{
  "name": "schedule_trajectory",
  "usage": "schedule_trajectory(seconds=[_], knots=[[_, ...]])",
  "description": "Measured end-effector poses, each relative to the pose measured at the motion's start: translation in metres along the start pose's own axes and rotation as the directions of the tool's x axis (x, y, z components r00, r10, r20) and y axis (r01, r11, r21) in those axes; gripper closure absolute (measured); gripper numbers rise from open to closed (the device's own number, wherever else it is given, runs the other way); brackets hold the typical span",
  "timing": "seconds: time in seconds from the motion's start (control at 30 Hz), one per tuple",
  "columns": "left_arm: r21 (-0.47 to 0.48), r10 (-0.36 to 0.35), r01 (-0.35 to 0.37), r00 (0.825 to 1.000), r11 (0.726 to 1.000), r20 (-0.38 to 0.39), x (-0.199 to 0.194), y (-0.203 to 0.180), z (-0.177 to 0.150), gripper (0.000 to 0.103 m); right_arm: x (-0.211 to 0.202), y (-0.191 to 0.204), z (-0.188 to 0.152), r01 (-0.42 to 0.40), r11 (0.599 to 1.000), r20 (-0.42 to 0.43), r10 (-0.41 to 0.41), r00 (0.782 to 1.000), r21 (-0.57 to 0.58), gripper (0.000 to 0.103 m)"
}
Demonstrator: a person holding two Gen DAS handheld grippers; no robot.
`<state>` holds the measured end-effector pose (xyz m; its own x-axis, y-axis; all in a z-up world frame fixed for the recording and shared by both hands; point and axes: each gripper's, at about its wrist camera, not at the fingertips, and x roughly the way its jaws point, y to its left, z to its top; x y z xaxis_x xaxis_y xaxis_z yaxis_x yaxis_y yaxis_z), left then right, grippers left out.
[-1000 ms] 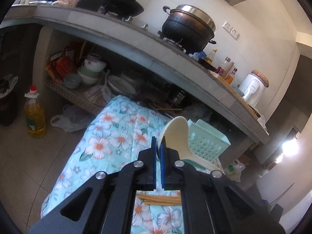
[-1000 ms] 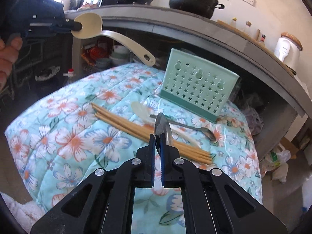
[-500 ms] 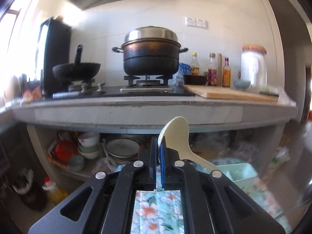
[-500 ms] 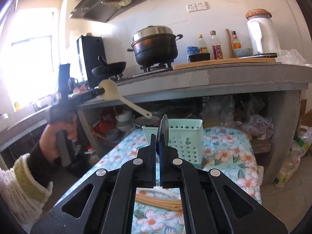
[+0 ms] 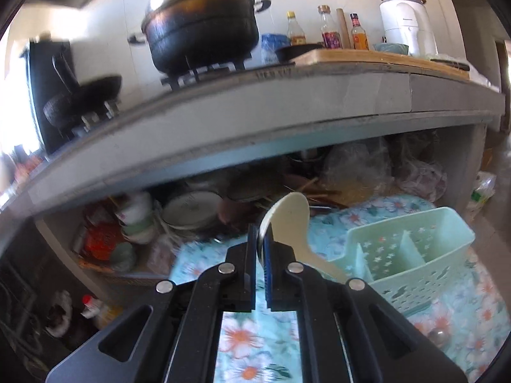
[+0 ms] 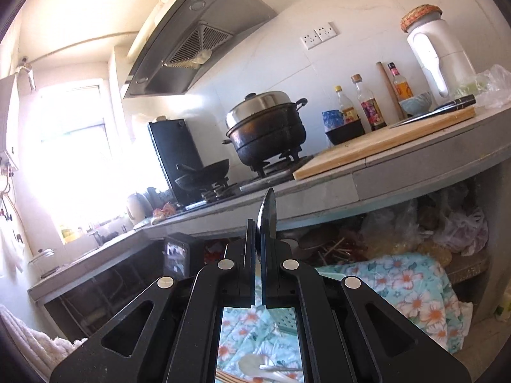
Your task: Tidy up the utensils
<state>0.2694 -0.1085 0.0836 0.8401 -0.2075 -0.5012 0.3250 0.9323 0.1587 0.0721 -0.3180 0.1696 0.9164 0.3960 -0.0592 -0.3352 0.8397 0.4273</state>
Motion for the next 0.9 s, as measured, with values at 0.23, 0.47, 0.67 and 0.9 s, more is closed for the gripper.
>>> schedule_trajectory(seconds=[0.23, 0.47, 0.67, 0.9], knots=[[-0.126, -0.150, 0.153, 0.988, 0.980, 0.038, 0.000, 0.014, -0.013, 0.061, 0.053, -0.022, 0.021, -0.042, 0.998, -0.015, 0.043, 0.999, 0.054, 0.102], [-0.219, -0.206, 0.220, 0.975, 0.951, 0.082, -0.033, 0.032, -0.030, 0.056, 0.099, -0.046, -0.008, 0.020, 0.998, -0.108, -0.013, 0.994, 0.067, 0.102], [-0.263, -0.240, 0.247, 0.969, 0.932, 0.059, -0.054, 0.039, -0.056, 0.053, 0.124, -0.081, -0.053, 0.087, 0.987, -0.240, -0.053, 0.969, 0.132, 0.102], [-0.283, -0.250, 0.242, 0.968, 0.928, 0.009, -0.069, 0.036, -0.090, 0.047, 0.109, -0.073, -0.078, 0.241, 0.970, -0.285, -0.222, 0.932, 0.032, 0.098]])
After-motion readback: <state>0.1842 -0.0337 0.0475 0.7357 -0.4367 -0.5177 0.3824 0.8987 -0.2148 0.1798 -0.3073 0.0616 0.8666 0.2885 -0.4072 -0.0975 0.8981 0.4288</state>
